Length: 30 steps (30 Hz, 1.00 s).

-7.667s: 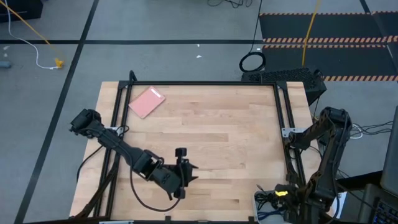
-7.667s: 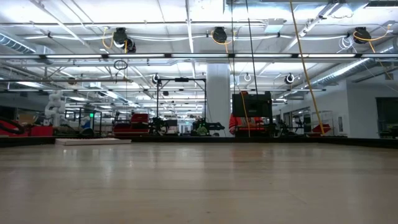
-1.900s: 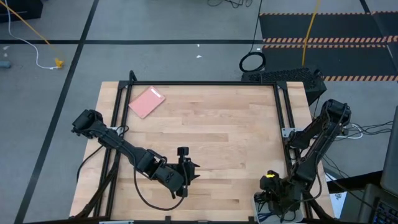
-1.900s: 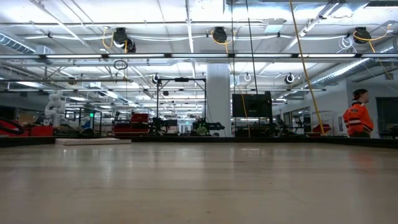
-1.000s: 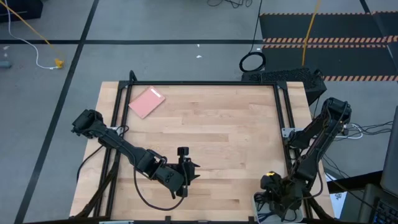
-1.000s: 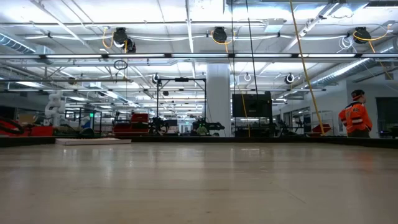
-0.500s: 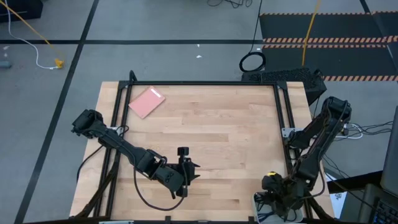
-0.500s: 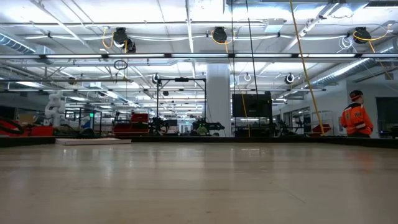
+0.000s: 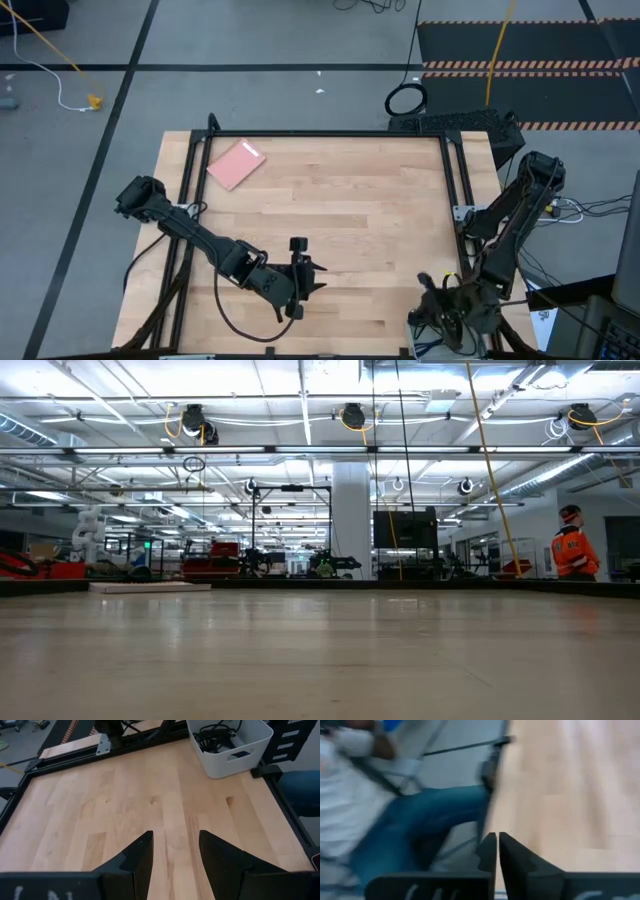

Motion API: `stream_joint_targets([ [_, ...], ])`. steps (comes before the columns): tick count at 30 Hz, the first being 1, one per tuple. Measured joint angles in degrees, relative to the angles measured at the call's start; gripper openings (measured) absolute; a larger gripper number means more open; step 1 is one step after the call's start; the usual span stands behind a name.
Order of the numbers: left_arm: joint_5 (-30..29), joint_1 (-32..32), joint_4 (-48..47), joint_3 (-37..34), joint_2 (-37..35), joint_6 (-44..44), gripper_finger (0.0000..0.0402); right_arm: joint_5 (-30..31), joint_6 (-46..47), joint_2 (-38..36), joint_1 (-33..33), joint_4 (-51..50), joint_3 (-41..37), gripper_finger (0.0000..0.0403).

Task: Pick and place USB-C Cables
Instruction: Put the black charger cable into the bin

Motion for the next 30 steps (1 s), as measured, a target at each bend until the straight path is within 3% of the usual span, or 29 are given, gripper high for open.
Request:
stream_joint_targets([
  [3, 0.01, -0.27, -0.05, 0.0, 0.0, -0.2, 0.0161, -4.16, 2.83, 1.99, 0.57, 5.4, 0.23, 0.0005],
  [9, 0.06, -0.64, 0.13, 0.0, 0.0, -0.62, 0.0161, -10.95, 14.47, 10.67, 1.21, 3.48, 5.54, 0.0001],
  [14, 0.06, -0.59, 0.17, 0.0, 0.0, -1.51, 0.0161, -15.86, 18.45, 18.53, 1.2, -7.61, 16.44, 0.0],
  [20, 0.06, -0.59, 0.22, 0.0, 0.0, -1.81, 0.0161, -17.47, 21.83, 24.35, 2.05, -20.42, 28.43, 0.0],
  [30, 0.06, -0.59, 0.19, 0.0, 0.0, -1.42, 0.0161, -23.96, 31.34, 29.15, 3.53, -22.64, 30.05, 0.0],
])
